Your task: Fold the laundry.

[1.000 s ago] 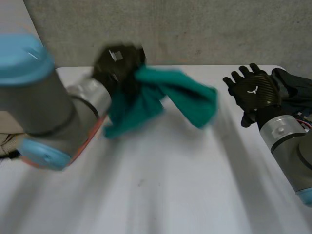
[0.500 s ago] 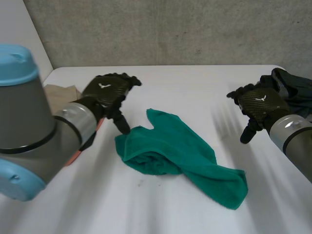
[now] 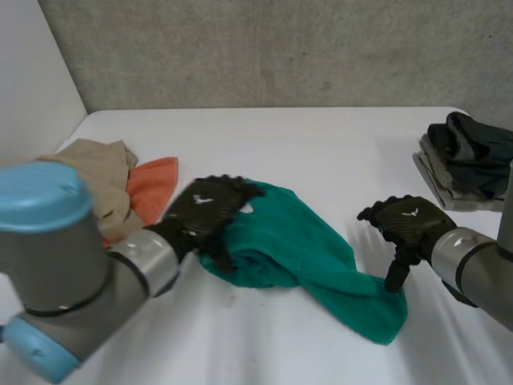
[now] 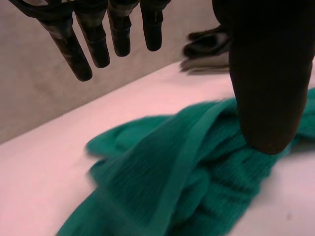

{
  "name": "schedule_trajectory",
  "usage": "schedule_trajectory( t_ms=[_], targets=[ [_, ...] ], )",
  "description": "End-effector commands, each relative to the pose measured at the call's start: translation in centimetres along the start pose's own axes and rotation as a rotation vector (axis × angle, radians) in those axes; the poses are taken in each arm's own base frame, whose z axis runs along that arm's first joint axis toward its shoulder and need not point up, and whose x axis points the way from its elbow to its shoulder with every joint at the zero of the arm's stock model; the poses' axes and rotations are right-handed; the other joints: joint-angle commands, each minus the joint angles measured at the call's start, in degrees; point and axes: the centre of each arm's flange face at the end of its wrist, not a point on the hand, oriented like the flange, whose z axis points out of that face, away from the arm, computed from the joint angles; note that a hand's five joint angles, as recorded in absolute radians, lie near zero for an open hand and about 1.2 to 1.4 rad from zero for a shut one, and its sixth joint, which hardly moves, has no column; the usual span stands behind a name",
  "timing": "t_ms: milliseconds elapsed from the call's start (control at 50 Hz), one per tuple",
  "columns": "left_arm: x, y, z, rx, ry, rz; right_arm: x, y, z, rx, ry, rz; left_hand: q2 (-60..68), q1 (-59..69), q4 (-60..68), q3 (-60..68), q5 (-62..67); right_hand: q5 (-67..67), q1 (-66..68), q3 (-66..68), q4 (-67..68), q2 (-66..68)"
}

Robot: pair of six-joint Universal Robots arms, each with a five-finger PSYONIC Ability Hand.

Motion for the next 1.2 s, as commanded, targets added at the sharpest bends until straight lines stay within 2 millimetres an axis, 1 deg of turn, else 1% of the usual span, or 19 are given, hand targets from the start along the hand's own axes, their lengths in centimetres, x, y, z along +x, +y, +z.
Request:
schedule_trajectory(
  t_ms=[20,180,220,320,380,400,420,520,600,620,740,780,860,900,980,1060,1080,1160,1200],
  targets=[
    [6.2,0.7,2.2,0.033,0.163,0.053,0.1,0.7,-0.4,0.018,0.034,-0.041,4.8,5.0,5.1,4.5,5.4,-2.6,-2.8,-2.1,-2.3,-2.2],
    [11.7,3.0,5.2,0.005,0.268,0.094,1.8,1.2,-0.7,0.002,0.087,-0.019,6.8,7.0,7.1,6.5,7.4,-2.6,-2.8,-2.1,-2.3,-2.2],
    [12.4,3.5,6.0,-0.007,0.26,0.113,2.1,1.3,-0.7,0.002,0.096,-0.014,7.0,7.2,7.3,6.7,7.6,-2.6,-2.8,-2.1,-2.3,-2.2],
    [12.2,4.8,8.2,-0.058,0.176,0.207,2.9,1.9,-0.8,0.002,0.121,-0.003,20.2,20.4,20.5,19.9,20.8,-2.6,-2.8,-2.1,-2.3,-2.2],
    [11.9,5.1,9.2,-0.072,0.127,0.275,3.2,2.0,-0.9,0.005,0.133,-0.005,40.7,40.9,41.0,40.4,41.4,-2.6,-2.8,-2.1,-2.3,-2.2],
    [11.6,5.0,9.6,-0.066,0.108,0.3,3.6,2.3,-0.8,0.002,0.146,-0.008,56.3,56.5,56.6,56.0,56.9,-2.6,-2.8,-2.1,-2.3,-2.2],
    [11.6,4.9,9.6,-0.064,0.102,0.308,3.7,2.4,-0.8,-0.001,0.149,-0.01,62.8,62.9,63.1,62.5,63.4,-2.6,-2.8,-2.1,-2.3,-2.2],
    [11.2,4.0,9.6,-0.045,0.068,0.329,5.4,2.3,-0.9,0.003,0.203,-0.015,65.7,65.8,66.0,65.4,66.3,-2.6,-2.8,-2.1,-2.3,-2.2],
    [9.7,-0.4,8.6,0.036,-0.025,0.316,7.1,2.0,-0.8,0.011,0.25,-0.007,65.7,65.8,66.0,65.4,66.3,-2.6,-2.8,-2.1,-2.3,-2.2],
    [8.8,-2.8,7.9,0.084,-0.064,0.307,7.3,1.8,-0.8,0.016,0.256,-0.007,65.7,65.8,66.0,65.4,66.3,-2.6,-2.8,-2.1,-2.3,-2.2],
    [6.4,-9.8,4.7,0.243,-0.141,0.283,8.0,0.5,-0.7,0.066,0.263,0.016,65.7,65.8,66.0,65.4,66.3,-2.6,-2.8,-2.1,-2.3,-2.2],
    [5.9,-11.9,3.4,0.292,-0.16,0.277,7.7,0.0,-0.5,0.091,0.231,0.067,65.7,65.8,66.0,65.4,66.3,-2.6,-2.8,-2.1,-2.3,-2.2],
    [4.6,-14.5,1.6,0.352,-0.203,0.271,6.0,-1.5,0.1,0.173,0.121,0.227,65.7,65.8,66.0,65.4,66.3,-2.6,-2.8,-2.1,-2.3,-2.2],
    [4.1,-15.2,1.1,0.369,-0.219,0.267,5.4,-1.9,0.6,0.191,0.075,0.296,65.7,65.8,66.0,65.4,66.3,-2.6,-2.8,-2.1,-2.3,-2.2],
    [3.6,-16.1,0.1,0.39,-0.23,0.243,4.2,-2.2,3.3,0.21,-0.017,0.445,65.7,65.8,66.0,65.4,66.3,-2.6,-2.8,-2.1,-2.3,-2.2],
    [3.6,-16.8,-0.8,0.415,-0.224,0.198,1.0,-3.9,5.8,0.262,-0.123,0.518,65.7,65.8,66.0,65.4,66.3,-2.6,-2.8,-2.1,-2.3,-2.2],
    [3.6,-16.8,-0.9,0.414,-0.222,0.193,-0.7,-4.4,6.9,0.271,-0.173,0.528,65.7,65.8,66.0,65.4,66.3,-2.6,-2.8,-2.1,-2.3,-2.2],
    [3.6,-16.9,-1.4,0.421,-0.218,0.168,-4.8,-5.0,9.8,0.263,-0.277,0.538,65.7,65.8,66.0,65.4,66.3,-2.6,-2.8,-2.1,-2.3,-2.2],
    [3.6,-17.2,-1.7,0.428,-0.217,0.162,-5.8,-5.2,10.7,0.267,-0.298,0.535,65.7,65.8,66.0,65.4,66.3,-2.6,-2.8,-2.1,-2.3,-2.2]
  ],
)
